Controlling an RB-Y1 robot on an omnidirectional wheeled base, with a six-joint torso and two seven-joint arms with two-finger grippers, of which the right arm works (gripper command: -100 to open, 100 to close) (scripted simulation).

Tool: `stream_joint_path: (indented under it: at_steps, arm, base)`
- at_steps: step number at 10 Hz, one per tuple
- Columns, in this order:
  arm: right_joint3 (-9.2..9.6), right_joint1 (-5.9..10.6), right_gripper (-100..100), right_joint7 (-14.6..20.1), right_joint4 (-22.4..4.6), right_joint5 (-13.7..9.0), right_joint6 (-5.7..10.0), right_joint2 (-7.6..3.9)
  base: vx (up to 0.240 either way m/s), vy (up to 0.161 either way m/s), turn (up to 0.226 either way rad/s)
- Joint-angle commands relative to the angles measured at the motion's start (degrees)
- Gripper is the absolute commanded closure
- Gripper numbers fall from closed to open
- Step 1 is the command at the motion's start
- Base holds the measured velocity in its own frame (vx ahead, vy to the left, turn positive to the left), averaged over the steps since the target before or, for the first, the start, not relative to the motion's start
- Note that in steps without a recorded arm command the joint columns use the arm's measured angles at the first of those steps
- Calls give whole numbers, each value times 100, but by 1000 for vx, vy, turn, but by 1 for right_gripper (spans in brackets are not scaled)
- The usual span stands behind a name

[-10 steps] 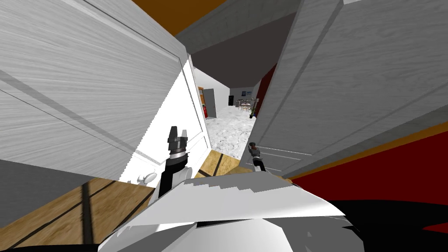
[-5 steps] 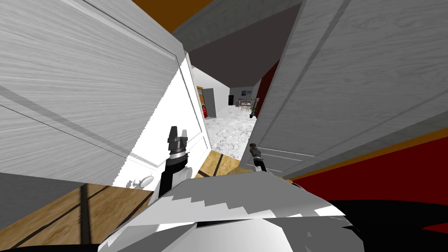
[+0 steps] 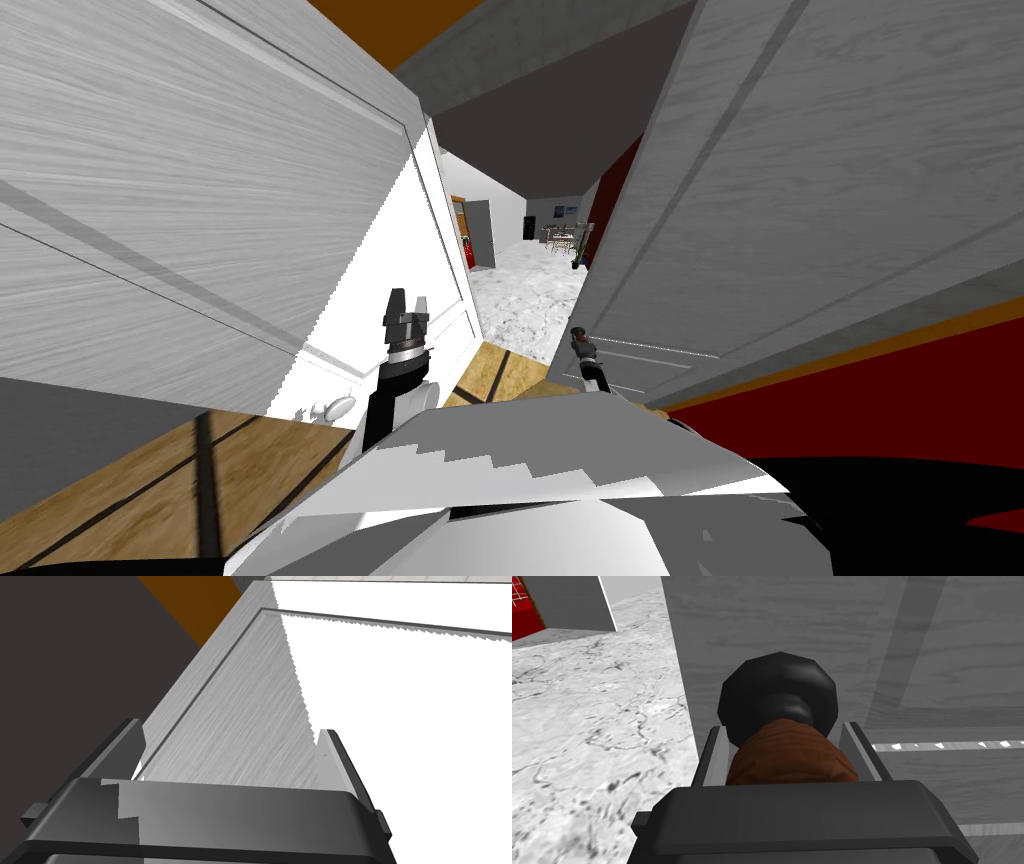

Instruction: Pull the door open

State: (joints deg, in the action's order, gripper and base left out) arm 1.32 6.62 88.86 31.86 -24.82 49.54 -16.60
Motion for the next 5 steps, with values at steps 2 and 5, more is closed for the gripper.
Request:
stream_joint_path:
  at_steps: [2, 5]
  arm:
    - [159, -57, 100, 205, 11, 80, 41, -65]
    - [374, -130, 100, 482, 57, 189, 99, -187]
  base:
    - [-198, -27, 97]
    - [-205, -27, 92]
